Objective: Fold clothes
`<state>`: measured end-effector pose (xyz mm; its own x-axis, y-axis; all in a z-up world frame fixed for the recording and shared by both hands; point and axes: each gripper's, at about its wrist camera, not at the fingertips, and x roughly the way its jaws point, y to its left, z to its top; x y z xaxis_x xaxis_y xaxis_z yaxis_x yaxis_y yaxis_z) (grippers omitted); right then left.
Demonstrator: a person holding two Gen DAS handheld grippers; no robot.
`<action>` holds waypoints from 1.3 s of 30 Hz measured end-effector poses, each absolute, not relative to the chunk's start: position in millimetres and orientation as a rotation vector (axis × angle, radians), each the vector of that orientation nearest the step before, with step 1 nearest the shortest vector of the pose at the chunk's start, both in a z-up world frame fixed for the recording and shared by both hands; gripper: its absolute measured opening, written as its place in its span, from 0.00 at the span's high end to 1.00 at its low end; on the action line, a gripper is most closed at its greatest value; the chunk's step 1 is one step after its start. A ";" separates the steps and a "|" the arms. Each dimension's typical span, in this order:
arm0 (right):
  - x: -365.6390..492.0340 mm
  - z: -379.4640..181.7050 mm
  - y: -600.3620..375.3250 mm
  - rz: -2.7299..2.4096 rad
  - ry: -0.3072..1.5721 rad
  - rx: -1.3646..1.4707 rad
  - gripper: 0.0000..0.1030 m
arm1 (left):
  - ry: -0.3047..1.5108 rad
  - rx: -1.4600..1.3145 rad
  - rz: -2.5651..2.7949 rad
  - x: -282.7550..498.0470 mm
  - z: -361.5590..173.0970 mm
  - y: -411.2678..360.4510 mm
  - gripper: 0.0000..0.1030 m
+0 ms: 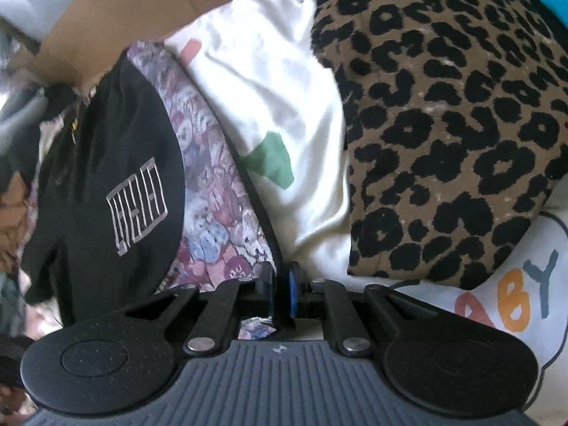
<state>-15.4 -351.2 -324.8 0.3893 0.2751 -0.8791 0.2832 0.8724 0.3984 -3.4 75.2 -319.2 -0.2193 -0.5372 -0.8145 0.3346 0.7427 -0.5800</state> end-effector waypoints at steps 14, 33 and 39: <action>-17.6 -322.3 -368.9 -0.041 1.202 0.550 0.93 | 1.595 -0.162 -0.874 -8.6 -315.9 65.5 0.98; -21.3 -280.7 -350.4 -0.015 1.104 0.426 0.73 | 1.459 -0.054 -0.883 15.3 -269.0 62.5 0.80; -12.8 -286.0 -318.6 0.066 1.081 0.449 0.72 | 1.371 -0.021 -0.818 37.9 -245.1 61.2 0.72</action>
<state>-12.8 -318.6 -286.0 0.4780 0.2678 -0.8365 0.1644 0.9083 0.3847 37.9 61.2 -245.1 -0.0250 -0.5239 -0.8514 0.5003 0.7308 -0.4643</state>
